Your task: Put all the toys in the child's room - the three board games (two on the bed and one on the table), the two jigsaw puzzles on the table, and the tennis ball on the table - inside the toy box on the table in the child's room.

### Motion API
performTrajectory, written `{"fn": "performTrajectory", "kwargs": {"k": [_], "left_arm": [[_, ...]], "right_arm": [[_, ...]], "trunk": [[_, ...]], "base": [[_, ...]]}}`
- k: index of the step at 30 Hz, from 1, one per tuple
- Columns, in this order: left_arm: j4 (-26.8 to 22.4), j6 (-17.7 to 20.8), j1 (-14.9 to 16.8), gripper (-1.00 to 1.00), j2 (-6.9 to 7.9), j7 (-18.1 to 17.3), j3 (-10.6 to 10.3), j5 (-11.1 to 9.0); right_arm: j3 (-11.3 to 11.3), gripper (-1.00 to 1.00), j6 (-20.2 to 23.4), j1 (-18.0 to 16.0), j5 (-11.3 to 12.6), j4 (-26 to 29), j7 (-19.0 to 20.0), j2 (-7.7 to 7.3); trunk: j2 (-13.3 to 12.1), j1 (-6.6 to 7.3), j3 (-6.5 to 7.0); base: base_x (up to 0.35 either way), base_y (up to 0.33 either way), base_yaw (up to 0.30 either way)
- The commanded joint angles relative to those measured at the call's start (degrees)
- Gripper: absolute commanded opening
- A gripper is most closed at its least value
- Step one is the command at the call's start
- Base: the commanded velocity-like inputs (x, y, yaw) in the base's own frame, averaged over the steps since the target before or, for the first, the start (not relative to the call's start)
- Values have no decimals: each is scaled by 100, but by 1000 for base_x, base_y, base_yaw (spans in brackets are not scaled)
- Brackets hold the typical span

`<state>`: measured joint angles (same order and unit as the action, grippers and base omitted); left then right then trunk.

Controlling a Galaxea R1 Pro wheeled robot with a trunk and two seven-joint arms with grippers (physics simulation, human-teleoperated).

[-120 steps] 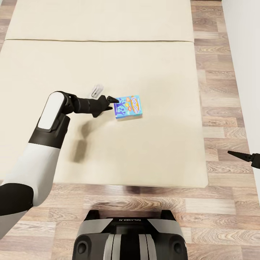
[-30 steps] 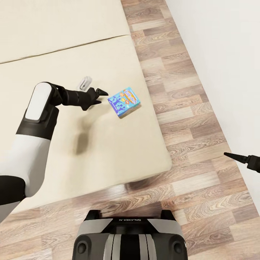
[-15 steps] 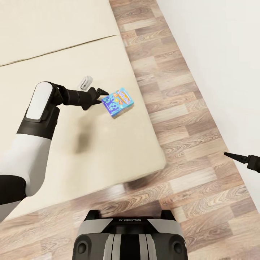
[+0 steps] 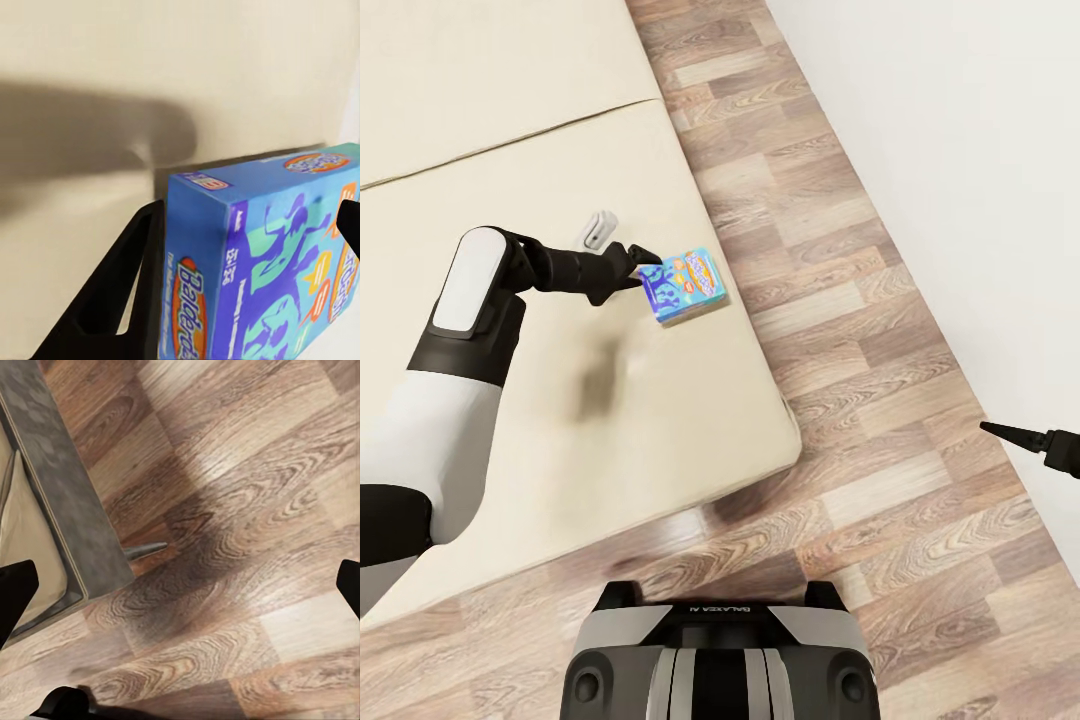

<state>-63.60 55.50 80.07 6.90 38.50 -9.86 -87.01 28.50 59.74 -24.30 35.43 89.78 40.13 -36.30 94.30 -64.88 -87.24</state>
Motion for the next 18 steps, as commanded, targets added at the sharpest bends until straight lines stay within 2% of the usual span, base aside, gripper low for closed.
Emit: {"fn": "performTrajectory", "kwargs": {"k": [1,14,18], "left_arm": [[-3,5,2,100,4,62,-14,-53],[-3,5,0,100,7,58,-14,-52],[-3,5,0,100,10,58,-15,-53]], "right_arm": [[6,100,26,-4,-27,1,39,0],[7,100,26,-4,-27,4,39,0],[7,100,26,-4,-27,4,39,0]], "trunk": [[1,0,-2],[1,0,-2],[1,0,-2]], "base": [[0,0,-21],[0,0,-11],[0,0,-139]]}}
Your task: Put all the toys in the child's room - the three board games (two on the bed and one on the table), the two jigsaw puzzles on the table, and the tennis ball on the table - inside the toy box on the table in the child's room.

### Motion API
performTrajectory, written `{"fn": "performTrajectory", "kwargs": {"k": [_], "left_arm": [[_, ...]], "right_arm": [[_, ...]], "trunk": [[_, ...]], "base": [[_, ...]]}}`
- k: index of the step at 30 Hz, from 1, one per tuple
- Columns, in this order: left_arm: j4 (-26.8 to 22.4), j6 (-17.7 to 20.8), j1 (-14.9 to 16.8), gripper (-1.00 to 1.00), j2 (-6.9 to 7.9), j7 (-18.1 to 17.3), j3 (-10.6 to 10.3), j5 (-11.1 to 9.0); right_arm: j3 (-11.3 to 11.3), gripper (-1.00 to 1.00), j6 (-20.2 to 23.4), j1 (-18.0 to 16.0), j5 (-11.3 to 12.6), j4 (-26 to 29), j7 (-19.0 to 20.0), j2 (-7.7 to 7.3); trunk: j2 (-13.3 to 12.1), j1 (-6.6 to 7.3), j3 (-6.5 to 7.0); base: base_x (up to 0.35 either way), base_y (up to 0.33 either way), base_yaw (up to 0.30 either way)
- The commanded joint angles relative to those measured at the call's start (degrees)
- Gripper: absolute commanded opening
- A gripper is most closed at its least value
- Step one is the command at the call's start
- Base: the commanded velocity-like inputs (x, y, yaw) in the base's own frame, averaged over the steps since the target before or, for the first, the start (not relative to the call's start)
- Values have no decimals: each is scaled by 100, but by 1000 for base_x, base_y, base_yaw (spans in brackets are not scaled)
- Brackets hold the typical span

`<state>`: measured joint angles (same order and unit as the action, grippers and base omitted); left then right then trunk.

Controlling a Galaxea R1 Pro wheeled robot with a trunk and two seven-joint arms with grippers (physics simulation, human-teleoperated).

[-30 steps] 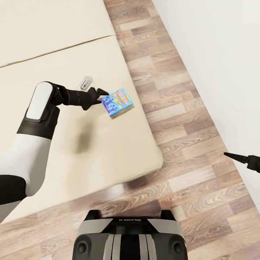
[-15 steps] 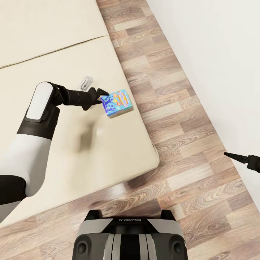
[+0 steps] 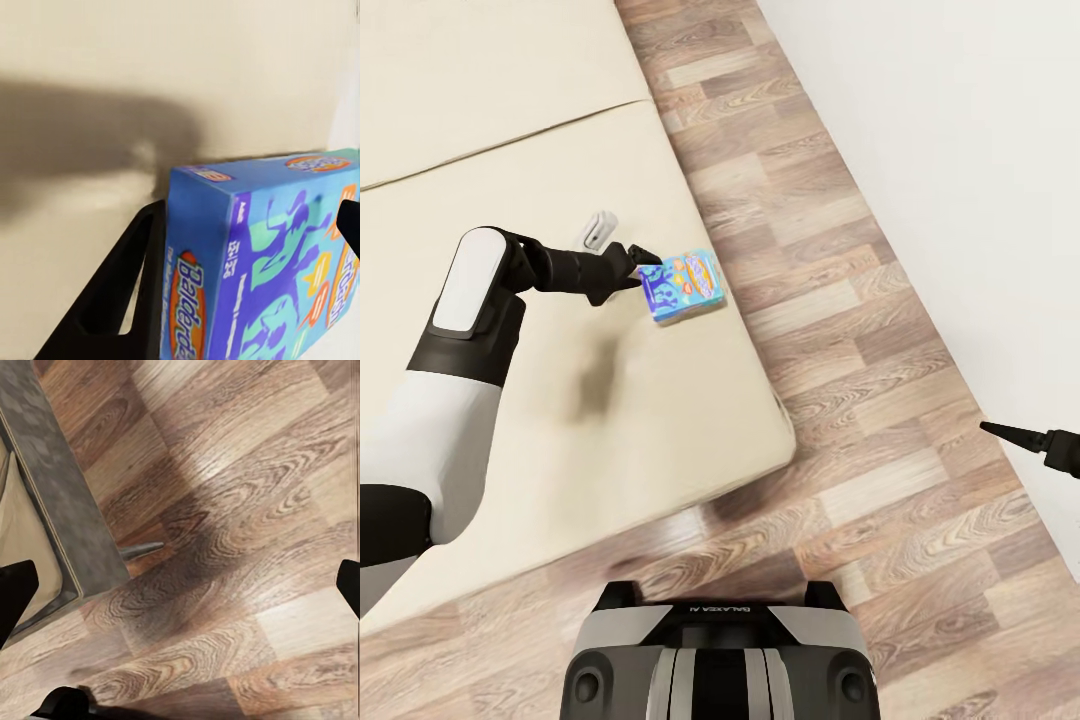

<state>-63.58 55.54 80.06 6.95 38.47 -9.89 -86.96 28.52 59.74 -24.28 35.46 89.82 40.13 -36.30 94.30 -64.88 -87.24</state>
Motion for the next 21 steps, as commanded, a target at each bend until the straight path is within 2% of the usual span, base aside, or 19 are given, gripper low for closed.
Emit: {"fn": "performTrajectory", "kwargs": {"k": [1,8,21], "left_arm": [[-5,1,1,100,7,59,-10,-58],[-5,1,1,100,8,57,-8,-58],[-5,1,1,100,9,62,-7,-58]], "right_arm": [[4,100,26,-6,-30,0,39,0],[4,100,26,-6,-30,1,39,0],[4,100,26,-6,-30,1,39,0]], "trunk": [[1,0,-2],[1,0,-2],[1,0,-2]], "base": [[0,0,-213],[0,0,-147],[0,0,-26]]}}
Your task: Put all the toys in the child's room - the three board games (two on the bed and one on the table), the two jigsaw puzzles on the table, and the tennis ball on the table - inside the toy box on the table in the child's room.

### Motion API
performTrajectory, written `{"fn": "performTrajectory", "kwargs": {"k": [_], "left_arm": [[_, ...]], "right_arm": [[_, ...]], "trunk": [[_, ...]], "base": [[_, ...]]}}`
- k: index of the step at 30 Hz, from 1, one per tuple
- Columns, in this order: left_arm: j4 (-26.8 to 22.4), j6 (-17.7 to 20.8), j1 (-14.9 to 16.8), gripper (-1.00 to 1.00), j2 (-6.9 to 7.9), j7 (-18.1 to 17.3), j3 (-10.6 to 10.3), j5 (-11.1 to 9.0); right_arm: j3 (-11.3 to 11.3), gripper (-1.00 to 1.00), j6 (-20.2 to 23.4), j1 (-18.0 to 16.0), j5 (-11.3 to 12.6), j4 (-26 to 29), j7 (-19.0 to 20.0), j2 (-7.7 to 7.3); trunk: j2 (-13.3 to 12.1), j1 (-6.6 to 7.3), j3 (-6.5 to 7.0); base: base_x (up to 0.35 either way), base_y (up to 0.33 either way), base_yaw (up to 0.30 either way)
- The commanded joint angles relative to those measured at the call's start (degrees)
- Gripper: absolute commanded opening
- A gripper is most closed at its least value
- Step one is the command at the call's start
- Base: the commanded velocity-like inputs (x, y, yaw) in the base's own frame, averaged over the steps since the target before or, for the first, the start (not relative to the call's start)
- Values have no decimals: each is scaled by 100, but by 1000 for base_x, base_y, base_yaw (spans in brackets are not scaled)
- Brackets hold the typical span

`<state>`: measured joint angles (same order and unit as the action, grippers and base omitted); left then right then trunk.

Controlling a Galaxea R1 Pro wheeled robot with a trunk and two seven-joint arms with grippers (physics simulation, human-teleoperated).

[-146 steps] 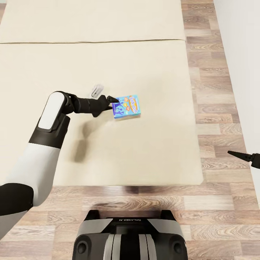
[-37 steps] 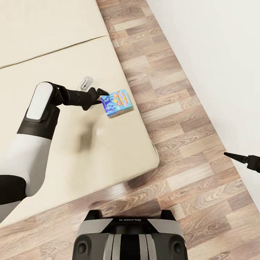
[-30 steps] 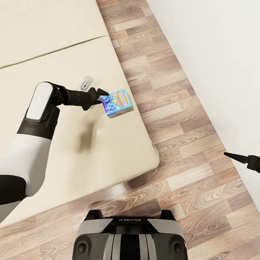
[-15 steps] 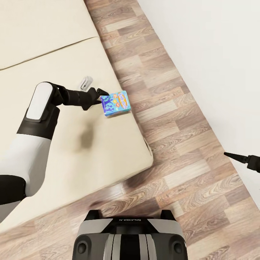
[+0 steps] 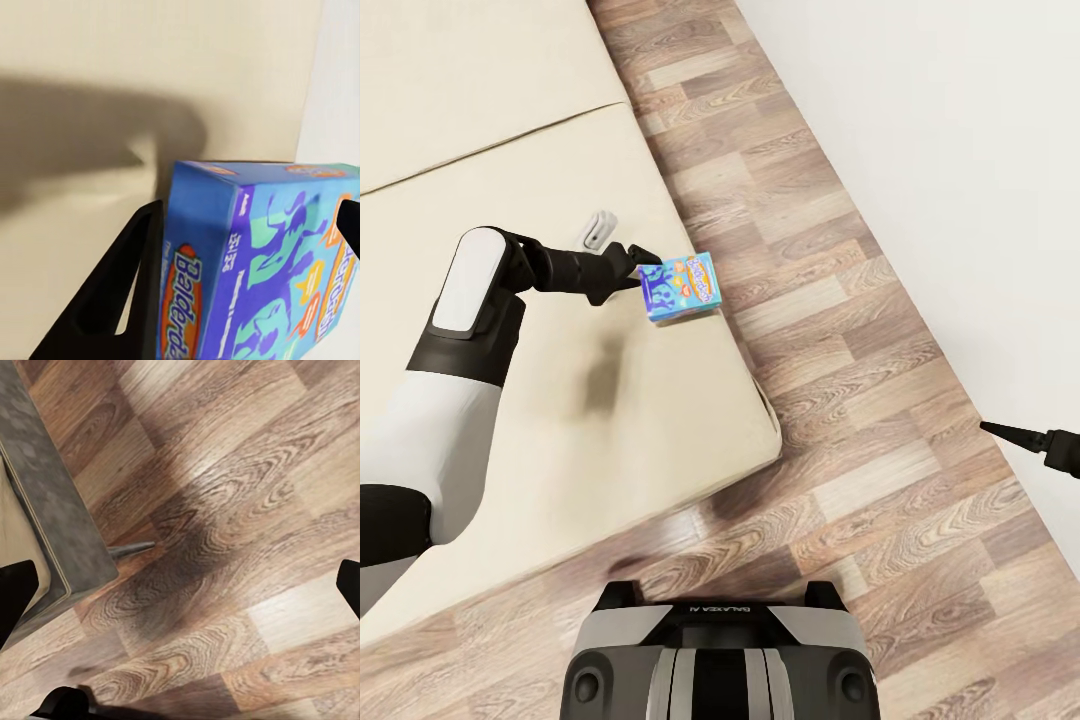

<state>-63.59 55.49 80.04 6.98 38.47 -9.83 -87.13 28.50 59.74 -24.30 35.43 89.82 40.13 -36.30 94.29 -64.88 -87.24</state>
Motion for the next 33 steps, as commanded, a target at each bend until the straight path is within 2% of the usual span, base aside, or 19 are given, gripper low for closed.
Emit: {"fn": "performTrajectory", "kwargs": {"k": [1,33], "left_arm": [[-4,6,3,100,5,60,-12,-41],[-6,6,-6,100,14,63,6,-59]], "right_arm": [[6,100,26,-4,-28,0,39,0],[6,100,26,59,-28,45,39,0]], "trunk": [[1,0,-2],[1,0,-2]], "base": [[0,0,-5],[0,0,-31]]}}
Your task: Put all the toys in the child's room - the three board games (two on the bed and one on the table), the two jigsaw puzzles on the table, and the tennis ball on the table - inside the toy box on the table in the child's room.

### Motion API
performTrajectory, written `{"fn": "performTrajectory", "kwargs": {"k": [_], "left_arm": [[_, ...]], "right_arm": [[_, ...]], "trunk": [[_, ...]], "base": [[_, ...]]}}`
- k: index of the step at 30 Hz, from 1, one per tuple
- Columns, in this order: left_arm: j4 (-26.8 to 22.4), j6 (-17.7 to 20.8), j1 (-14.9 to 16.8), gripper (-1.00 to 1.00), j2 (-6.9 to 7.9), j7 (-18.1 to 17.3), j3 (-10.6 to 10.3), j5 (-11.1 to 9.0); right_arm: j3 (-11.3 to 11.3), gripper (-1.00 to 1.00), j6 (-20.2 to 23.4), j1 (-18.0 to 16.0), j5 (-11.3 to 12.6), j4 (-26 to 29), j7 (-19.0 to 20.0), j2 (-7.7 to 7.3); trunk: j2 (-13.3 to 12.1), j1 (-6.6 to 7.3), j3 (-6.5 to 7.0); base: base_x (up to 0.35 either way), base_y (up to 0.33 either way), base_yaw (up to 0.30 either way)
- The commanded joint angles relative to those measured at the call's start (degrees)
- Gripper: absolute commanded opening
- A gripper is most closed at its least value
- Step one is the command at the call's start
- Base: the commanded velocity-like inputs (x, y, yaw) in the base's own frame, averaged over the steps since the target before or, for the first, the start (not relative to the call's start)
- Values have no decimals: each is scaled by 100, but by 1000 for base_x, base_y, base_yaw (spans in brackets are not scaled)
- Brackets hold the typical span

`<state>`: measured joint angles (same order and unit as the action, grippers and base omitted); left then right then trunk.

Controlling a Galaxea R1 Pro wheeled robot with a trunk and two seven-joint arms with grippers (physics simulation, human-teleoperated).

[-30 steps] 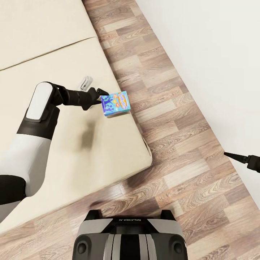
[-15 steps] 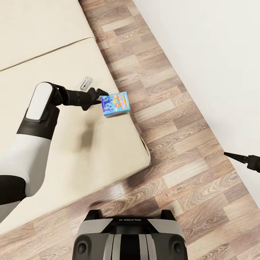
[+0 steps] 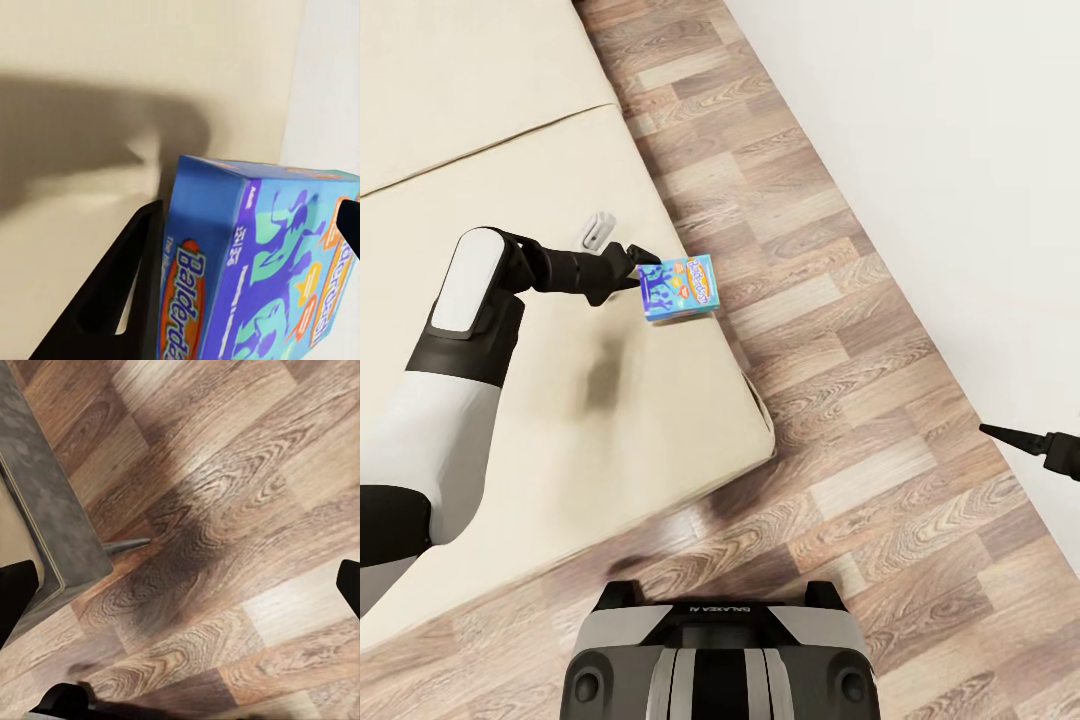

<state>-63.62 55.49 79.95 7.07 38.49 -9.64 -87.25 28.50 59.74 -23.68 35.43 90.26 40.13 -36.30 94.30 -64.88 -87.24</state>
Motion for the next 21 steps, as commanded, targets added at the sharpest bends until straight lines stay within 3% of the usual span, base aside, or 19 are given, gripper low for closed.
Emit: {"fn": "performTrajectory", "kwargs": {"k": [1,15,20,21], "left_arm": [[-3,5,3,100,5,62,-12,-49],[-44,7,-11,100,45,62,2,-65],[-336,14,-88,100,229,78,31,-109],[-478,14,-143,100,335,83,47,-131]], "right_arm": [[6,100,26,-3,-27,2,39,0],[6,100,26,3,-24,7,41,0],[-11,100,26,5,4,-3,43,-2],[-18,100,26,0,3,-24,39,-3]], "trunk": [[1,0,-2],[1,0,-2],[1,0,-2],[1,0,-2]], "base": [[0,0,-4],[0,0,-1],[0,0,0],[0,0,0]]}}
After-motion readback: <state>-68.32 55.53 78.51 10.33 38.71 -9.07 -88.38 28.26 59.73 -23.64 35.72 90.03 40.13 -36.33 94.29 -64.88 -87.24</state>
